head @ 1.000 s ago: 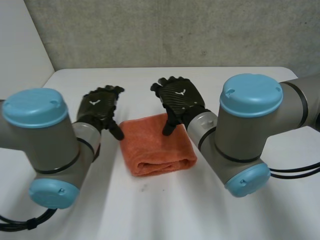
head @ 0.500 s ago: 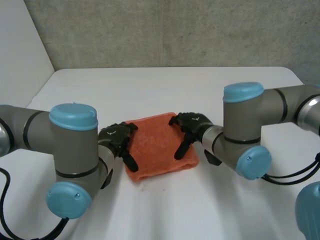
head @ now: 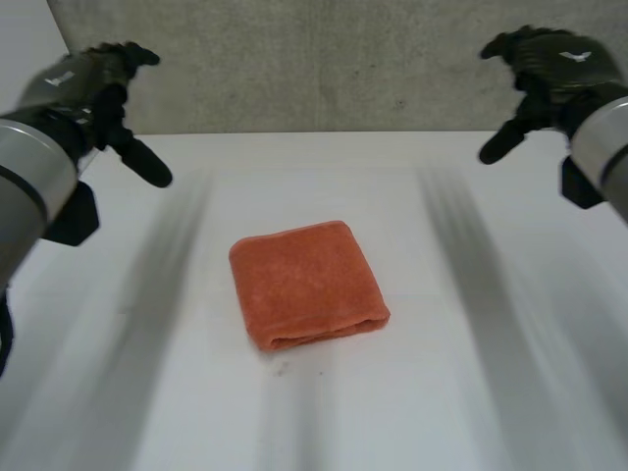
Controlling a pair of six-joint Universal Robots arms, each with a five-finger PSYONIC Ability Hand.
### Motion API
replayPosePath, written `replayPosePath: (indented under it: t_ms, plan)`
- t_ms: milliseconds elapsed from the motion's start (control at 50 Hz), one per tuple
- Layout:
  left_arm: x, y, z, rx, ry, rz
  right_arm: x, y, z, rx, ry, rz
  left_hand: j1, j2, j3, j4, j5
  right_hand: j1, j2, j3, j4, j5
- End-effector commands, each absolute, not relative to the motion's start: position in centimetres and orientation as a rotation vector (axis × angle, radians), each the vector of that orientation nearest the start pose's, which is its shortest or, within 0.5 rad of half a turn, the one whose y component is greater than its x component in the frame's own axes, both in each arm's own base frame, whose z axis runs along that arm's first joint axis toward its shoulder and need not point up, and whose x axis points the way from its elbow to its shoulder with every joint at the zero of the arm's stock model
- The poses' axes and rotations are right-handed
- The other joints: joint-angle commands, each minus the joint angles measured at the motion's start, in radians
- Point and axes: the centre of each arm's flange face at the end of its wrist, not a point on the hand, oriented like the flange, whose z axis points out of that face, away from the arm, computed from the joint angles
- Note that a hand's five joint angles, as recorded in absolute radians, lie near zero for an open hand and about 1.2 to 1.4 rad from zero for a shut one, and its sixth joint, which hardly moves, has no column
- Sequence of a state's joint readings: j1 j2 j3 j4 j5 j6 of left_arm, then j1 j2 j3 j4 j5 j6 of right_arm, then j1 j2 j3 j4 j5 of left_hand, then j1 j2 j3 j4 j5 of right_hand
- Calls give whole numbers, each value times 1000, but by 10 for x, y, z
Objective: Fold the laundry
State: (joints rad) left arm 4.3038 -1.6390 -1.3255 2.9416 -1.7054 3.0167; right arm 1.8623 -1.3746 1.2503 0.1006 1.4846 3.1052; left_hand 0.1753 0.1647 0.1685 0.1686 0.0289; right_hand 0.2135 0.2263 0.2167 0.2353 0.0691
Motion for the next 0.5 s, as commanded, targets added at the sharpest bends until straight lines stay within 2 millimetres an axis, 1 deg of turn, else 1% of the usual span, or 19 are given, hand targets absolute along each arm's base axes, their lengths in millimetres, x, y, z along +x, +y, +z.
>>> replayPosePath:
  t_ms: [20, 60, 100, 220, 260, 400, 500]
  plan:
    - [-224, -234, 357, 188, 2484, -2299, 211, -295, 344, -364, 2026, -2121, -1, 10, 6, 6, -29, -39, -52, -42, -61, -69]
    - [-224, -232, 357, 205, 2496, -2268, 211, -294, 344, -365, 2029, -2121, -1, 10, 6, 6, -29, -39, -52, -42, -61, -69]
    - [-225, -228, 358, 259, 2495, -2241, 210, -293, 345, -365, 2032, -2118, -1, 10, 6, 6, -29, -39, -52, -42, -61, -69]
    - [-227, -225, 361, 295, 2473, -2251, 211, -289, 348, -368, 2018, -2127, -1, 10, 6, 6, -29, -39, -52, -42, -61, -69]
    - [-227, -221, 365, 303, 2463, -2272, 212, -286, 350, -373, 2009, -2128, -1, 10, 6, 6, -29, -39, -52, -42, -61, -69]
    - [-229, -214, 364, 358, 2490, -2285, 212, -284, 350, -378, 2011, -2124, -1, 10, 6, 6, -29, -39, -52, -42, -61, -69]
    - [-229, -210, 361, 379, 2505, -2280, 212, -279, 356, -382, 1987, -2138, -1, 10, 6, 6, -29, -39, -52, -42, -61, -69]
